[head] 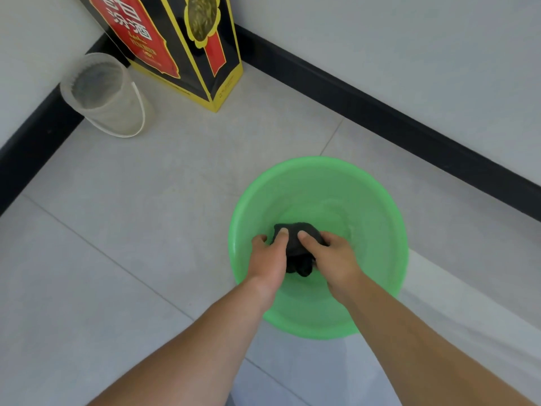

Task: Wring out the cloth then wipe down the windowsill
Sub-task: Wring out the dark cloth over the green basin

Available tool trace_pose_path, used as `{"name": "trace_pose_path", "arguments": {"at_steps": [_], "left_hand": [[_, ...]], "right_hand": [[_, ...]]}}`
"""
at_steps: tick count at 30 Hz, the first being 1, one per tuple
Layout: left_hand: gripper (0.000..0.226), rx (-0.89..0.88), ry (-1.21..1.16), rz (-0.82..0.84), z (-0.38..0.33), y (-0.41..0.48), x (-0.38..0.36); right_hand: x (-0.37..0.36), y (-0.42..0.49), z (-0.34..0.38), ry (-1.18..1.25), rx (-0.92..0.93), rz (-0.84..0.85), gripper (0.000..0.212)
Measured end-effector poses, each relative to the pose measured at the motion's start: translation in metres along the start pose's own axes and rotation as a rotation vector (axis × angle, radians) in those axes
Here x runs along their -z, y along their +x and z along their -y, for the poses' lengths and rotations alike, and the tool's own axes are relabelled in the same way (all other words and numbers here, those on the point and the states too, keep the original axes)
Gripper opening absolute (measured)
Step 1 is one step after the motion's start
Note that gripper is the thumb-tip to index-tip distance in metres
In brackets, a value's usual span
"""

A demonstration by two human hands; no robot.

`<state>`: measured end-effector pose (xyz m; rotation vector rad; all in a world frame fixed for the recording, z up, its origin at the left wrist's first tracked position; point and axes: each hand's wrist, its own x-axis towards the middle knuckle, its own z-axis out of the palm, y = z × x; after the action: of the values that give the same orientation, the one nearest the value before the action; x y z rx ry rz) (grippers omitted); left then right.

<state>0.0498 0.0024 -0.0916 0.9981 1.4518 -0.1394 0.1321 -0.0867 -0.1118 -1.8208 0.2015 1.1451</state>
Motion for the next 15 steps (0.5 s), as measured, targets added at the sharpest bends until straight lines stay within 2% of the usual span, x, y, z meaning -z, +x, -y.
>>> {"name": "trace_pose_path", "arguments": {"at_steps": [2, 5, 7, 9, 12, 13, 15], "left_hand": [[0.061, -0.001, -0.117, 0.048, -0.001, -0.005, 0.003], [0.041, -0.057, -0.181, 0.133, -0.006, -0.015, 0.006], [0.040, -0.056, -0.192, 0.229, -0.011, -0.024, 0.007], [0.044, -0.033, -0.208, 0.299, -0.015, -0.030, 0.005], [0.031, -0.133, -0.147, 0.191, -0.016, -0.037, -0.001], [0.027, -0.195, -0.109, 0.144, -0.015, -0.037, -0.003], [0.028, -0.298, 0.000, 0.116, -0.013, -0.038, -0.003]], "right_hand": [[0.007, -0.012, 0.008, 0.081, 0.020, 0.109, 0.022], [0.020, -0.031, 0.019, 0.339, -0.073, 0.261, 0.027], [0.026, -0.044, 0.026, 0.393, -0.095, 0.325, 0.024], [0.028, -0.052, 0.027, 0.372, -0.077, 0.313, 0.016], [0.030, -0.057, 0.032, 0.316, -0.051, 0.232, 0.037], [0.031, -0.058, 0.034, 0.306, -0.054, 0.225, 0.038], [0.031, -0.060, 0.038, 0.307, -0.095, 0.242, 0.021]]}}
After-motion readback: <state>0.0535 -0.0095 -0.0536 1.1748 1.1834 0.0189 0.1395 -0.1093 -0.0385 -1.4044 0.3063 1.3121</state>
